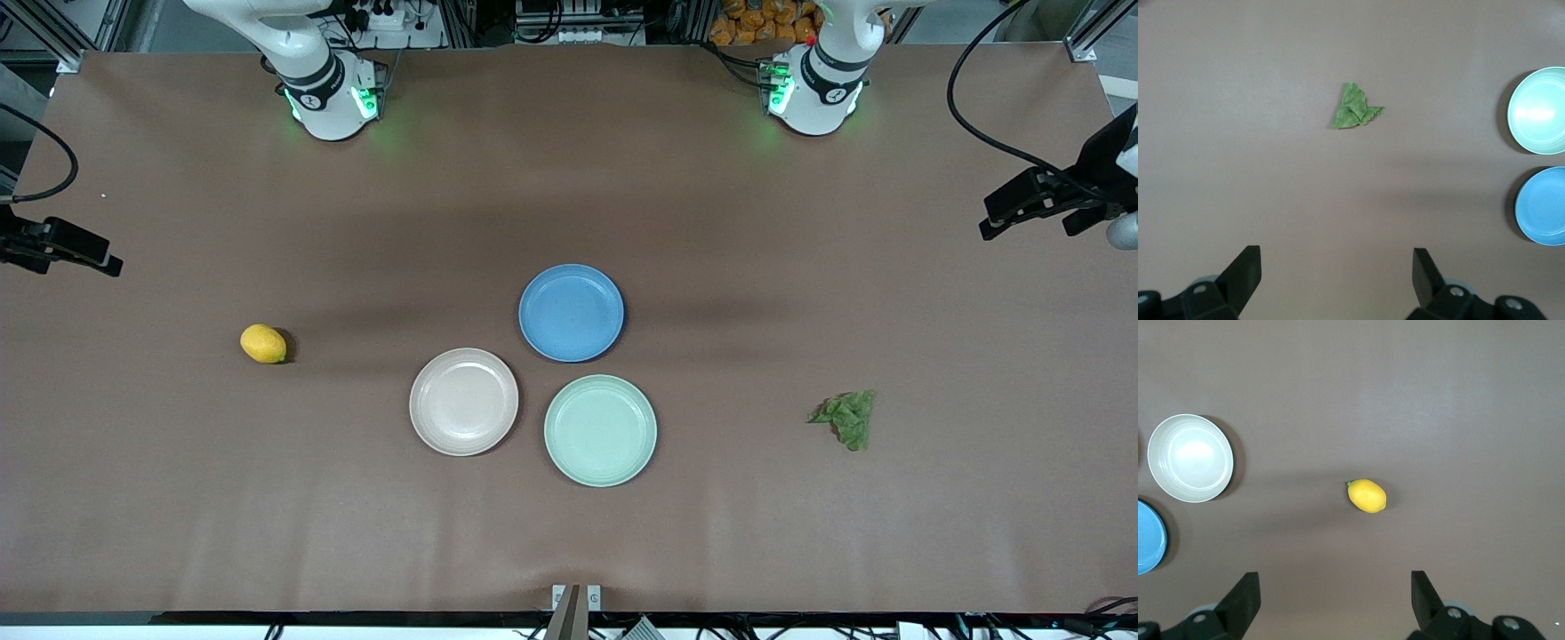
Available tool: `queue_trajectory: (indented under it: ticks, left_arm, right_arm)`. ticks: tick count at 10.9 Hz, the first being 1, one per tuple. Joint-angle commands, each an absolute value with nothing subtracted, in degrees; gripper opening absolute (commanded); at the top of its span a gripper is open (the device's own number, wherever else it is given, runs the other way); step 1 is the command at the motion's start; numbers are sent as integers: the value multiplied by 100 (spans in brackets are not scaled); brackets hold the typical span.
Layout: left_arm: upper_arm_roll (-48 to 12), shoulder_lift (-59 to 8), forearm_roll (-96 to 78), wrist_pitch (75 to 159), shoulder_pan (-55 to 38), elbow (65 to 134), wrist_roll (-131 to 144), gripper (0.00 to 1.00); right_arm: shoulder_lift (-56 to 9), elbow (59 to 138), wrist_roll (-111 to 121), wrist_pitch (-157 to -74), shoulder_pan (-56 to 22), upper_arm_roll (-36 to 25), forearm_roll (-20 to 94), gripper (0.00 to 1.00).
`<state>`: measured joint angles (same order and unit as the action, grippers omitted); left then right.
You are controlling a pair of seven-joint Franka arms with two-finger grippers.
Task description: Pick lemon and lettuce from plates
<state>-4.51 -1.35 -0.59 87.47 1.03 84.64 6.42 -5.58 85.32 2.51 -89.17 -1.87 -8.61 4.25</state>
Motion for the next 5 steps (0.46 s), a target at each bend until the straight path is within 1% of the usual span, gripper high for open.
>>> queue_trajectory:
  ticks: [1,5]
  left_arm:
    - [-475,-97,-123,8675,132,8490,615,100]
    - [-466,-97,-123,8675,132,8490,615,100]
  right_arm:
    - [-527,8552,308,-8825,-272,-896,281,100]
    - [-519,8552,352,-8754,-272,-888,203,100]
